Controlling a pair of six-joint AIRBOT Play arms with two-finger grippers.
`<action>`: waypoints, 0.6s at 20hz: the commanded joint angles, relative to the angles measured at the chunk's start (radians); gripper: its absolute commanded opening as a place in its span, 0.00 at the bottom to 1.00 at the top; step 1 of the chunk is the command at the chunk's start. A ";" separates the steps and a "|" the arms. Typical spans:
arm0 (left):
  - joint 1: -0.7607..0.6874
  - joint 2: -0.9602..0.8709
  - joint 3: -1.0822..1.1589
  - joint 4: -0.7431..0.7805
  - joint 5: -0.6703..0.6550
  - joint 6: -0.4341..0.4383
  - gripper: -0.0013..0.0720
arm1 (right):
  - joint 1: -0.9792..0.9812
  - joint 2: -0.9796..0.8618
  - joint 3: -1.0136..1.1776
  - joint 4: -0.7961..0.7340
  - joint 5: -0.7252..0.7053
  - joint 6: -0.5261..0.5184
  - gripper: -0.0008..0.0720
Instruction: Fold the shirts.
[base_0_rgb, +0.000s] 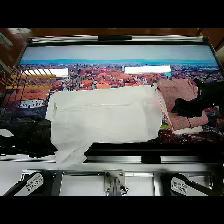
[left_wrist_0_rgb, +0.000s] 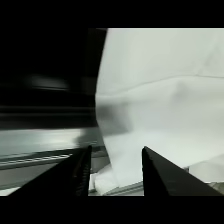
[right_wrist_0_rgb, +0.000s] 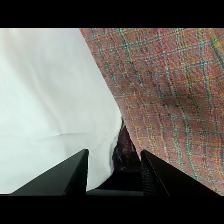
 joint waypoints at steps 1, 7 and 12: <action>-0.009 -0.002 -0.010 -0.006 0.064 0.003 0.52 | -0.001 0.001 -0.002 0.004 0.001 0.000 0.63; -0.036 -0.012 -0.010 -0.034 0.043 0.058 0.06 | 0.000 0.001 -0.042 0.032 -0.034 0.010 0.77; -0.031 0.000 0.003 -0.033 0.016 0.082 0.06 | 0.000 0.033 -0.289 0.204 0.009 -0.079 0.81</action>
